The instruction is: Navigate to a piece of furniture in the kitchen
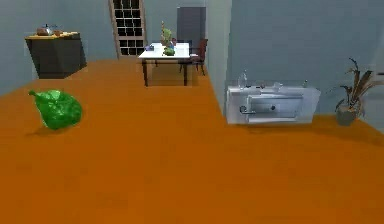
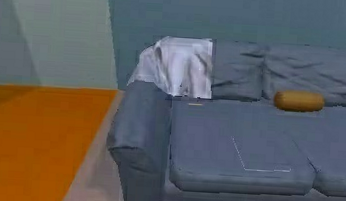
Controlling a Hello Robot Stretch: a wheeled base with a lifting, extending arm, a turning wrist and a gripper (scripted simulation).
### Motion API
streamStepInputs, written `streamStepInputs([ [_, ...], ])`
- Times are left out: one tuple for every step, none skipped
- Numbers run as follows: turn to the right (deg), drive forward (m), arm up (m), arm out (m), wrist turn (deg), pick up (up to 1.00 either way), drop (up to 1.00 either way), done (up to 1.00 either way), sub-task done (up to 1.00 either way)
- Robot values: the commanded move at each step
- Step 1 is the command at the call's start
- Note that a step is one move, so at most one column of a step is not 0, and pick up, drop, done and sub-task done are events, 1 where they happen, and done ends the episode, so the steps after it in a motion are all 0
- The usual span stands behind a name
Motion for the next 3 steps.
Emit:
streamStepInputs([
  [0.0,1.00,0.00,0.00,0.0,0.00,0.00,0.00,0.00],
  [0.0,1.00,0.00,0.00,0.0,0.00,0.00,0.00,0.00],
  [-3.0,0.00,0.00,0.00,0.0,0.00,0.00,0.00,0.00],
])
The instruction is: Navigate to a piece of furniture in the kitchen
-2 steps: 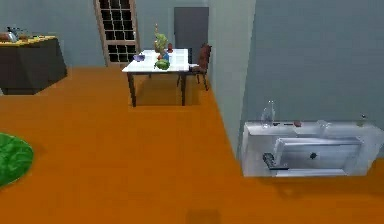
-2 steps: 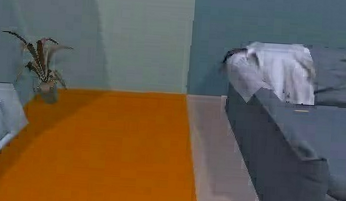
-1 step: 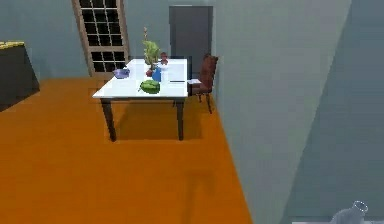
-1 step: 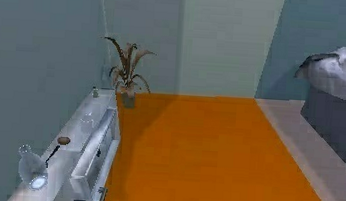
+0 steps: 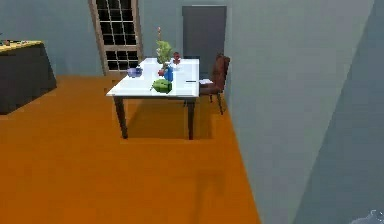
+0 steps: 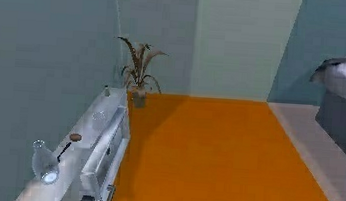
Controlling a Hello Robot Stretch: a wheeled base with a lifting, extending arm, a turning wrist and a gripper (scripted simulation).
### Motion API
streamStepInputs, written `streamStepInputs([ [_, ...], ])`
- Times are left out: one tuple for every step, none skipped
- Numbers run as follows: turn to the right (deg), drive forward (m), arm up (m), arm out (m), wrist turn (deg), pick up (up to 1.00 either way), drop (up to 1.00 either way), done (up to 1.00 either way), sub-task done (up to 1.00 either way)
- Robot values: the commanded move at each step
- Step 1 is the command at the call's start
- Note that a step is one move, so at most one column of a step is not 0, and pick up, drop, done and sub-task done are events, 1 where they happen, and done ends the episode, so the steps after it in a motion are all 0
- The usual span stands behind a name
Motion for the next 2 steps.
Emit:
streamStepInputs([
  [0.0,1.00,0.00,0.00,0.0,0.00,0.00,0.00,0.00],
  [-3.0,0.00,0.00,0.00,0.0,0.00,0.00,0.00,0.00],
])
